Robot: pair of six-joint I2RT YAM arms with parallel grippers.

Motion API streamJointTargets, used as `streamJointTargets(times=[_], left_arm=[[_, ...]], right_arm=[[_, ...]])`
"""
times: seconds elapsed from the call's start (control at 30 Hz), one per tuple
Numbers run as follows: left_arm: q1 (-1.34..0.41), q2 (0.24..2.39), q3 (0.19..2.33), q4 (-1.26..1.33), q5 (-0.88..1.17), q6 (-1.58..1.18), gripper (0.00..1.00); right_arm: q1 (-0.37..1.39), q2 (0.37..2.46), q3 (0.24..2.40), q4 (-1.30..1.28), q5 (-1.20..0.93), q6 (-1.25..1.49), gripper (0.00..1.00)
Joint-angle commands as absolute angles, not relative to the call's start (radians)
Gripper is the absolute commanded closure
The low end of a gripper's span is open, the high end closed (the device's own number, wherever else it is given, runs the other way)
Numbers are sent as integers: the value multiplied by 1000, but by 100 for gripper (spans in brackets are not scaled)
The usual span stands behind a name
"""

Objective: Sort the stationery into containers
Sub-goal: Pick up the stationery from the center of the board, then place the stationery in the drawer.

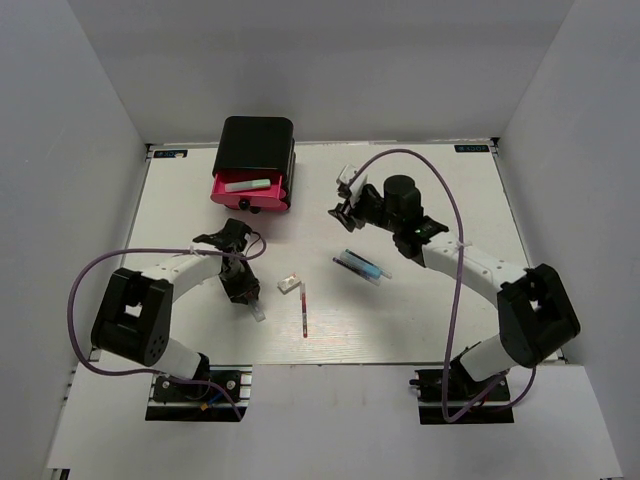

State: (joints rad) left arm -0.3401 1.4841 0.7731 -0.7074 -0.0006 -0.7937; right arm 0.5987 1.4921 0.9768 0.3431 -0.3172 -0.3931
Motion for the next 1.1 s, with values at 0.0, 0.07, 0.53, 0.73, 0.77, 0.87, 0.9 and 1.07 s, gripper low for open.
streamJointTargets(times=[0.0,0.07,0.53,0.73,0.77,0.87,0.9,1.07], left_arm=[[-370,1526,761,-709,-40,-798,64],[-380,1526,770,-709,-40,-807,77],[-368,1155,913,-453,47,-945,94],[-368,1203,1035,-304,14,-1093,94],[-368,1212,1069,-275,-6,-1110,94],[-368,1247,1104,-250,-110,-1209,95],[-368,1247,1117,-235,-176,-1229,95],[-368,1304,1175,-255,-342,-1301,95]], right_arm=[[584,1416,927,388,-299,-380,42],[577,1384,887,385,-291,-382,37],[535,1281,692,264,-299,-423,89],[534,1273,660,256,-327,-439,100],[534,1272,657,258,-327,-437,100],[532,1267,649,261,-330,-446,100],[534,1264,646,259,-330,-445,100],[532,1246,621,264,-328,-448,100]])
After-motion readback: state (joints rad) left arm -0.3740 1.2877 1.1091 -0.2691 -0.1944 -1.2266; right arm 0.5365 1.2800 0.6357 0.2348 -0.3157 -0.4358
